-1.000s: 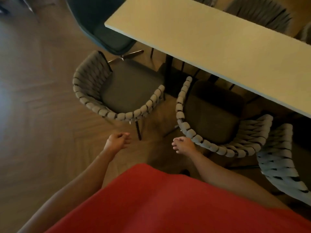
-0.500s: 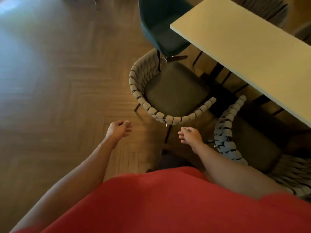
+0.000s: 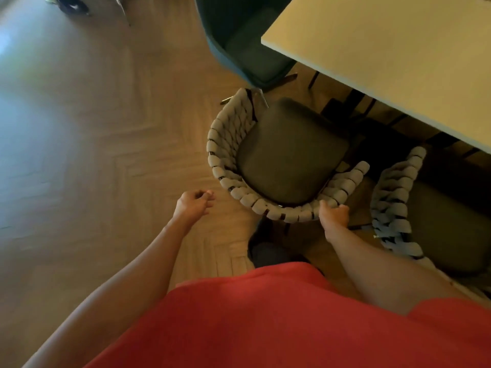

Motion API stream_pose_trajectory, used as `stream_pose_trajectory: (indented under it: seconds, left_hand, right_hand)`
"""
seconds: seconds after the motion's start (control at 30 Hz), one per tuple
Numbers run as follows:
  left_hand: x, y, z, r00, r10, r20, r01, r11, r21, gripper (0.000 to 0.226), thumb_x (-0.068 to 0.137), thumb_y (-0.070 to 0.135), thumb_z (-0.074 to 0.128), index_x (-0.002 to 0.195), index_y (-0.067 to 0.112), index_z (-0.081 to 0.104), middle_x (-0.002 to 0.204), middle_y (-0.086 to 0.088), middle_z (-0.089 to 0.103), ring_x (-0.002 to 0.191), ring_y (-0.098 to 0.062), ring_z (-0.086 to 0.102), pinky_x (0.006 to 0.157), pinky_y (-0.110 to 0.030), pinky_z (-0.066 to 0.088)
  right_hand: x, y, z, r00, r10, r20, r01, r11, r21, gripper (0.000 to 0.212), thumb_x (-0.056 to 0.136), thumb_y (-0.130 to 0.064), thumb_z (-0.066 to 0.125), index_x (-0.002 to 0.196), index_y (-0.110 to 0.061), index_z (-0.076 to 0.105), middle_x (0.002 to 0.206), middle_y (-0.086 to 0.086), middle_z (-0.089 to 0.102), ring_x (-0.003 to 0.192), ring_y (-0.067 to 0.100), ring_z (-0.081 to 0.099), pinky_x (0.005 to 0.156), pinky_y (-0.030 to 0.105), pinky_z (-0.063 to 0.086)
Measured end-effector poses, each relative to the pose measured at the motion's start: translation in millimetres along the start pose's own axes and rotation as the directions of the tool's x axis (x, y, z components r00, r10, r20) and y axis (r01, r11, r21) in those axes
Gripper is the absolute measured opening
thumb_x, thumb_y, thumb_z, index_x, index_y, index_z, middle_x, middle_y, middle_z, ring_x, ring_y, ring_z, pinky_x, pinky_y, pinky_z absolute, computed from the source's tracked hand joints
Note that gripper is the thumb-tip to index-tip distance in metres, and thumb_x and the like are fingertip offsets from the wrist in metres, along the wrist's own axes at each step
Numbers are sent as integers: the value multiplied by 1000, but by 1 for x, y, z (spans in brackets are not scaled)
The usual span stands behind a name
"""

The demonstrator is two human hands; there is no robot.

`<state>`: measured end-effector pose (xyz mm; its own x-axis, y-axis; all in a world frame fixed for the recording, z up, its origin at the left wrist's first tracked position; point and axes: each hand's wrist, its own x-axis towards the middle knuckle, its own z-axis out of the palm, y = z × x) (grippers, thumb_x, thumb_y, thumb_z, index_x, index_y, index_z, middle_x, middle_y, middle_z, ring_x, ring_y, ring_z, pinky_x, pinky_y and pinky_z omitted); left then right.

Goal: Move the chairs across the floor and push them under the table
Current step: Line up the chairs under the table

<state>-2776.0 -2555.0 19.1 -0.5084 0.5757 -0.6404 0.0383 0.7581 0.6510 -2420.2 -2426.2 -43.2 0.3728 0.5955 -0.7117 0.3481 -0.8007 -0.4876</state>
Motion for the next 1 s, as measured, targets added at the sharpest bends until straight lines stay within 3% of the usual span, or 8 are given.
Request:
stream_pose_trajectory:
  seconds: [0.13, 0.27, 0.5, 0.63, 0.73, 0.83, 0.93, 1.0]
  left_hand:
    - [68, 46, -17, 1000, 21, 13, -23, 984, 176, 17, 102, 39, 65, 107, 29, 78, 103, 8, 80, 101, -14, 76, 91, -41, 65]
    - [122, 97, -14, 993, 116, 9, -111, 922, 370, 39, 97, 48, 65, 128, 25, 71, 117, 5, 74, 108, -20, 69, 94, -41, 59]
    - [206, 151, 11, 986, 146, 77, -165, 841, 515, 58, 99, 42, 61, 149, 14, 49, 138, -8, 62, 118, -26, 61, 90, -39, 48]
    - [269, 156, 26, 987, 134, 84, -158, 786, 598, 73, 95, 43, 67, 154, 9, 41, 149, -17, 53, 133, -39, 56, 101, -50, 52]
    - [309, 153, 39, 990, 114, 88, -144, 765, 628, 74, 95, 41, 70, 153, 6, 40, 146, -20, 55, 132, -43, 56, 102, -50, 50]
    - [335, 152, 51, 991, 113, 67, -130, 773, 621, 66, 98, 42, 70, 146, 4, 45, 138, -24, 59, 126, -44, 58, 94, -48, 49]
    - [361, 149, 57, 993, 111, 28, -106, 799, 593, 67, 91, 52, 76, 139, 10, 55, 130, -19, 66, 121, -41, 62, 92, -44, 53]
    - [373, 148, 59, 993, 121, 6, -103, 814, 572, 72, 80, 62, 80, 134, 17, 61, 124, -15, 71, 117, -40, 66, 97, -51, 58]
  right_hand:
    - [22, -23, 10, 994, 81, -71, -75, 993, 90, 77, 101, -41, 67, 162, -13, 30, 161, 18, 43, 141, 43, 49, 112, 55, 48]
    - [45, -42, 11, 988, 118, -103, -112, 992, 65, 74, 102, -39, 65, 160, -10, 32, 158, 18, 44, 137, 42, 52, 109, 53, 50]
    - [70, -59, 13, 964, 211, -163, -186, 970, 157, 73, 105, -43, 62, 164, -14, 30, 162, 16, 42, 139, 43, 50, 109, 51, 47]
    - [89, -53, 24, 948, 246, -202, -210, 960, 184, 75, 105, -38, 64, 166, -15, 27, 163, 15, 43, 142, 41, 49, 112, 49, 46]
    - [104, -47, 29, 933, 265, -243, -227, 958, 175, 71, 104, -43, 65, 163, -16, 34, 158, 13, 49, 140, 41, 51, 110, 47, 46]
    - [124, -42, 33, 917, 252, -311, -209, 964, 166, 74, 96, -63, 66, 152, -17, 49, 145, 11, 61, 131, 41, 59, 106, 51, 52]
    - [142, -39, 41, 878, 277, -390, -237, 960, 147, 73, 90, -71, 67, 139, -17, 61, 134, 12, 67, 123, 39, 63, 100, 48, 55]
    - [146, -39, 46, 852, 273, -447, -237, 962, 134, 66, 92, -69, 68, 133, -17, 65, 131, 13, 69, 123, 39, 63, 97, 46, 53]
